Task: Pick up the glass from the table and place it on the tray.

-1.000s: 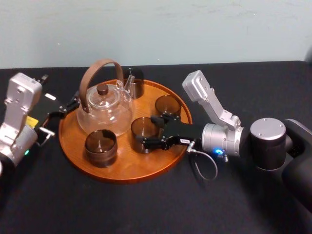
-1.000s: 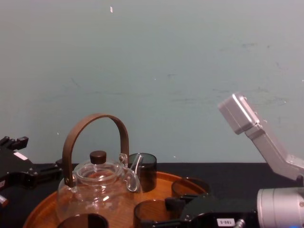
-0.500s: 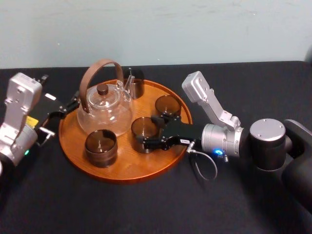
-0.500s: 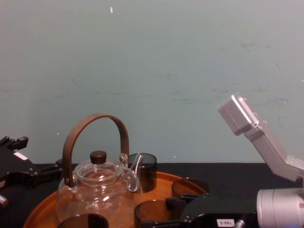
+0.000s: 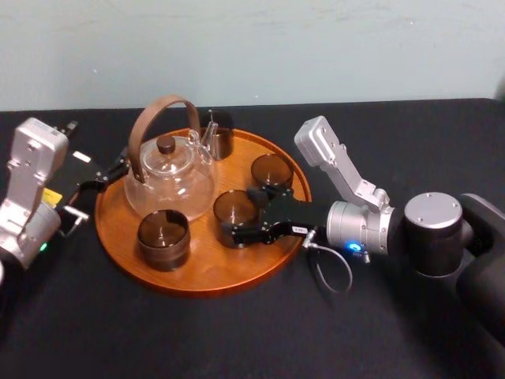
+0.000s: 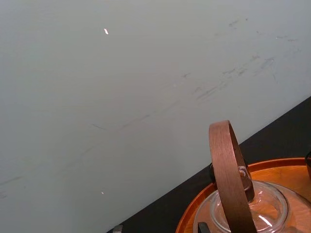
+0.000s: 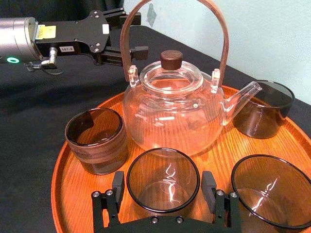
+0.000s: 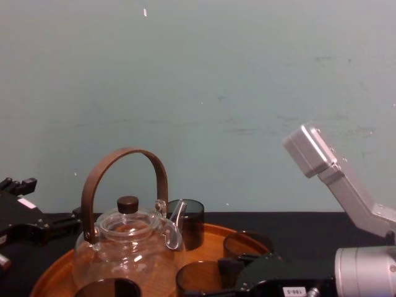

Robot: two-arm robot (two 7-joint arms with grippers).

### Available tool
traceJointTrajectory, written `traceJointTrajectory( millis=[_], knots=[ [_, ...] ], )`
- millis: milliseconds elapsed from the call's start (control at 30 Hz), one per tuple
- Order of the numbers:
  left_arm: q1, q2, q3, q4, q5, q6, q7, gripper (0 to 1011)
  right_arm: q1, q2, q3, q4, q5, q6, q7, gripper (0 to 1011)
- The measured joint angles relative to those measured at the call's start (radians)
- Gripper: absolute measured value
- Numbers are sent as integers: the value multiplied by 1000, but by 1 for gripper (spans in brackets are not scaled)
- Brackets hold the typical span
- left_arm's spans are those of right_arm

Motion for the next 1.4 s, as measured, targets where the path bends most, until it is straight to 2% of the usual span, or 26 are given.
traceJointTrajectory(
  millis=[600, 1033, 1400],
  knots=[
    [0, 0, 0, 0, 0, 0, 0, 1002, -1, 2, 3, -4, 7, 1, 4, 1002],
    [0, 0, 0, 0, 0, 0, 0, 1001, -59, 86, 41, -98, 52, 19, 17, 1003],
    [0, 0, 0, 0, 0, 0, 0, 1001, -125, 199, 82, -183, 99, -5, 50, 1002]
  ],
)
